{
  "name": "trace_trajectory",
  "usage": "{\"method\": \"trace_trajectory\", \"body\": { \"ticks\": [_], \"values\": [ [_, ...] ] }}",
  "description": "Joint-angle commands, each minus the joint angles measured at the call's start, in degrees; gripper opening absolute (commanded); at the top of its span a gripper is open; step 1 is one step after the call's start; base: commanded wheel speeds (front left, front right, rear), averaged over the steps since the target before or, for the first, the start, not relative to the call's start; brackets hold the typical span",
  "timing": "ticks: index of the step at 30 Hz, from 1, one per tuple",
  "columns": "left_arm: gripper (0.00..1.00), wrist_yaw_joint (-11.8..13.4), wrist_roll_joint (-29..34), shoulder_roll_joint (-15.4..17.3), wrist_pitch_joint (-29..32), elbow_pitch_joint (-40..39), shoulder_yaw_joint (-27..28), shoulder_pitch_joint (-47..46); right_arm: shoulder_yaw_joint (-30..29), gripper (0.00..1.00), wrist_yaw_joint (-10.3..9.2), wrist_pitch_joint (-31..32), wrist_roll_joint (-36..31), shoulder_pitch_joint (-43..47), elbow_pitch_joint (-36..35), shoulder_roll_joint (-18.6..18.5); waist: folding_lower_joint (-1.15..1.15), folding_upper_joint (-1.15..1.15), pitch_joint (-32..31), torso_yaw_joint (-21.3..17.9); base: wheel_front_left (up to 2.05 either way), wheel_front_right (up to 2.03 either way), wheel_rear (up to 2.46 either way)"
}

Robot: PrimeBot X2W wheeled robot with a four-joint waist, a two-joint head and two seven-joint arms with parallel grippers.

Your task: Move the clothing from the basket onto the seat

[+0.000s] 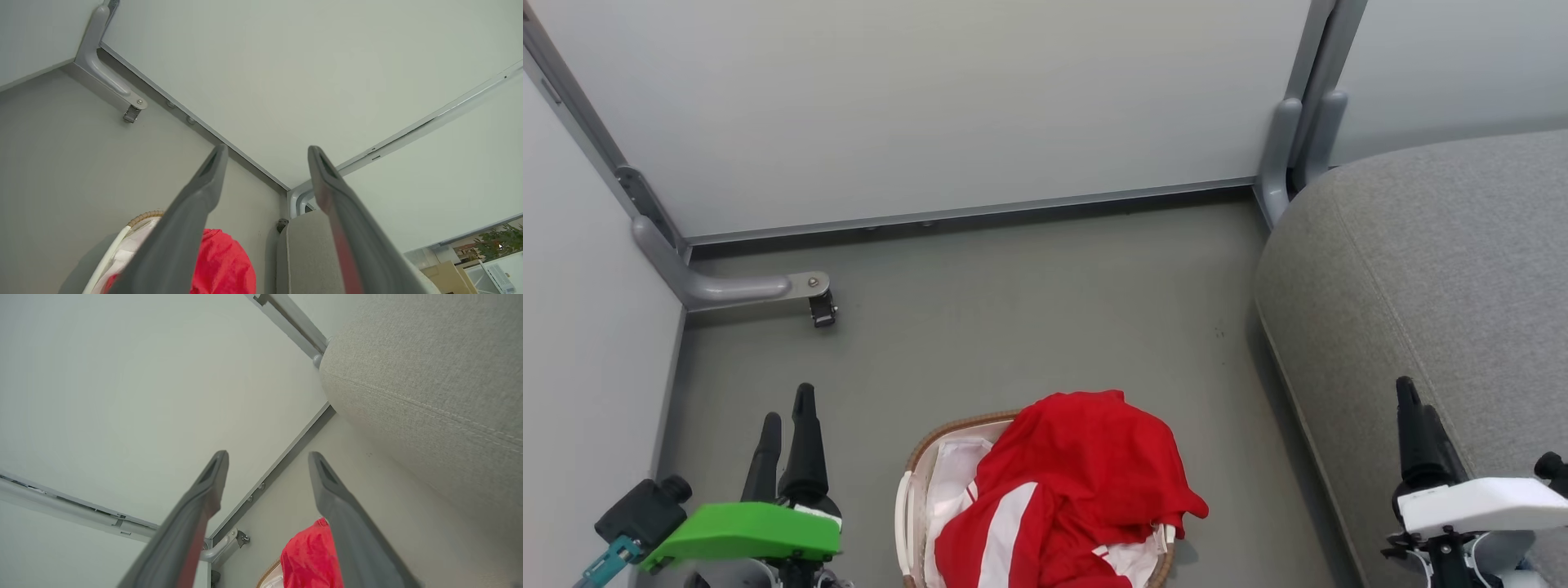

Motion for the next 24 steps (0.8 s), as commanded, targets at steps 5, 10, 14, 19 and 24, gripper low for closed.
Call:
{"method": "trace_trajectory", "body": {
  "ticks": [5,10,14,19,24],
  "values": [
    [1.00,0.56,6.47,0.35,-1.33,-1.65,-0.77,1.03,1.32,1.00,0.01,-1.35,-7.31,0.69,-1.27,-0.38,0.00,0.00,-0.05,-0.04,0.00,0.00,0.00],
    [1.00,0.74,11.45,0.39,-2.18,-1.40,-1.47,1.89,1.95,1.00,0.01,-2.18,-11.61,0.90,-1.31,-0.42,0.00,0.00,-0.11,-0.07,0.00,0.00,0.00],
    [1.00,0.80,14.74,0.41,-2.85,-1.13,-1.90,2.15,2.33,1.00,0.01,-2.82,-14.52,1.16,-1.35,-0.45,0.00,0.00,-0.15,-0.10,0.00,0.00,0.00],
    [1.00,1.09,18.32,0.44,-3.63,-0.99,-2.39,2.52,2.55,1.00,0.01,-3.64,-17.82,1.55,-0.87,-0.49,0.00,0.00,-0.17,-0.08,0.00,0.00,0.00],
    [1.00,1.22,21.25,0.47,-4.38,-0.93,-2.81,2.83,3.24,1.00,0.01,-4.44,-22.11,1.75,-0.86,-0.52,0.00,0.00,-0.17,-0.05,0.00,0.00,0.00]
  ]
}}
